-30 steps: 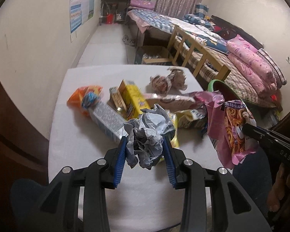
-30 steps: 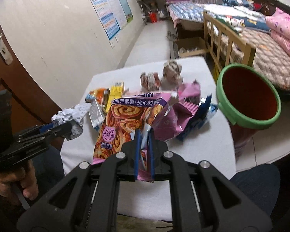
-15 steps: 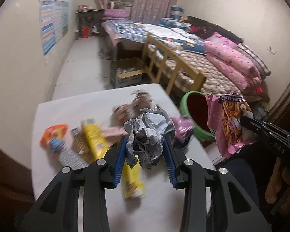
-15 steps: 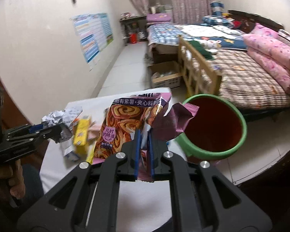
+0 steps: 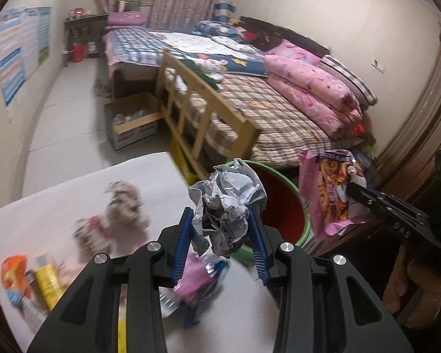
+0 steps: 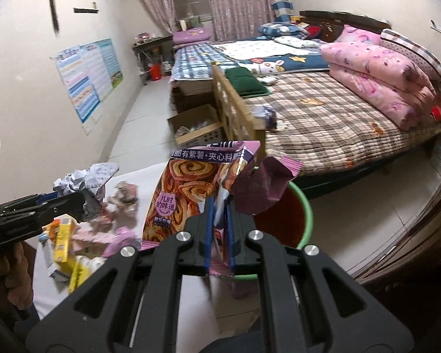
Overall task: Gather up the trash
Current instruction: 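Carry both items over the green bin and open both tools to drop them, then return both tools to the table and approach the remaining trash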
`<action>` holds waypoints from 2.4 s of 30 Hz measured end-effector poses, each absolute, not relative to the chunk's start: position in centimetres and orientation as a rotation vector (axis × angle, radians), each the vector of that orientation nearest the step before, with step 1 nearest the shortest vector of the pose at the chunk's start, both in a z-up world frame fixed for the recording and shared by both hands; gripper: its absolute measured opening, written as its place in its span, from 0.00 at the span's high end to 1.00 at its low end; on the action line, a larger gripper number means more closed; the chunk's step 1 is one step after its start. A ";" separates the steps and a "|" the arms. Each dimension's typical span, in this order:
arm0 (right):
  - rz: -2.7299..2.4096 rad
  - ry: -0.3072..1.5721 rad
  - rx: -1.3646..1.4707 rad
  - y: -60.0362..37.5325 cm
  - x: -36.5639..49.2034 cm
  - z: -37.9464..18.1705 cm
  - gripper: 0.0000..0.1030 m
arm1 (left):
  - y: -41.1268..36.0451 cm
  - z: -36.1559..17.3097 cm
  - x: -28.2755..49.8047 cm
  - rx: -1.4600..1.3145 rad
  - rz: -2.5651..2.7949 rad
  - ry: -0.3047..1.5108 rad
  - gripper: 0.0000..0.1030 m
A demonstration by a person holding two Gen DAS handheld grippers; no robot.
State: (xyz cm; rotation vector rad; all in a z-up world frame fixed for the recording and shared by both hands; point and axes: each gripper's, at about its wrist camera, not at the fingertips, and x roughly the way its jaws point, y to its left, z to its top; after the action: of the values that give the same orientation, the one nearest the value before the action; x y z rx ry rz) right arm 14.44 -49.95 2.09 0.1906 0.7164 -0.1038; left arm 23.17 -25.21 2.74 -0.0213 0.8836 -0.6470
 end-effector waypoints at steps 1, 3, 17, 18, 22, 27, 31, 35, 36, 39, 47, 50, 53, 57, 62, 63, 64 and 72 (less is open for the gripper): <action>-0.110 0.722 0.191 -50.5 14.8 1.8 0.91 | -26.1 2.5 23.5 -0.016 -0.659 0.887 0.66; -0.121 0.732 0.190 -51.2 15.5 1.3 0.91 | -28.3 2.1 24.4 -0.009 -0.681 0.900 0.66; -0.133 0.840 0.177 -54.5 19.9 -4.2 0.91 | -35.5 -2.9 28.9 0.015 -0.713 1.004 0.64; -0.130 0.853 0.178 -54.6 20.1 -4.8 0.91 | -35.7 -3.1 29.1 0.014 -0.711 1.012 0.62; -0.123 0.887 0.182 -54.7 20.7 -6.5 0.91 | -36.1 -4.5 30.0 0.010 -0.707 1.042 0.60; -0.127 0.910 0.178 -54.7 21.1 -7.8 0.55 | -36.6 -5.3 30.6 -0.004 -0.712 1.053 0.47; -0.125 0.893 0.199 -54.8 20.8 -7.9 0.35 | -36.2 -5.0 30.8 -0.023 -0.696 1.024 0.23; -0.141 0.891 0.195 -54.6 20.4 -7.7 0.13 | -35.4 -4.5 30.8 -0.042 -0.680 1.003 0.15; -0.142 0.887 0.194 -54.5 20.3 -7.6 0.11 | -35.0 -4.2 30.7 -0.043 -0.669 0.991 0.11; -0.147 0.877 0.192 -53.8 19.6 -6.9 0.05 | -33.8 -3.2 30.2 -0.037 -0.633 0.953 0.08; -0.145 0.852 0.175 -50.4 17.7 -4.4 0.05 | -28.8 0.0 27.7 -0.047 -0.546 0.900 0.08; -0.133 0.860 0.192 -48.7 17.0 -3.6 0.05 | -25.4 1.4 25.9 -0.048 -0.497 0.865 0.08; -0.104 0.865 0.198 -46.3 16.3 -2.6 0.05 | -21.6 2.1 24.2 -0.052 -0.431 0.840 0.08; -0.048 0.861 0.190 -42.8 15.5 -1.6 0.04 | -16.4 2.4 21.6 -0.037 -0.330 0.828 0.08; 0.012 0.796 0.146 -38.1 14.4 -1.2 0.05 | -9.8 2.0 18.7 -0.053 -0.240 0.861 0.08; 0.028 0.795 0.127 -37.1 14.3 -1.3 0.05 | -8.2 1.8 17.9 -0.052 -0.221 0.872 0.08; 0.042 0.805 0.107 -35.8 14.3 -1.4 0.05 | -7.1 1.6 17.4 -0.052 -0.212 0.879 0.08; 0.125 0.868 0.047 -30.2 14.2 -2.4 0.05 | 1.7 -1.1 14.4 -0.169 -0.110 0.963 0.08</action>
State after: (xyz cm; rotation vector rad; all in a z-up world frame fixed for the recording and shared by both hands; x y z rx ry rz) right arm 14.17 -30.16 -2.36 0.0468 0.8675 0.1247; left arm 14.40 1.71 -1.14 -0.1690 0.9634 -0.1098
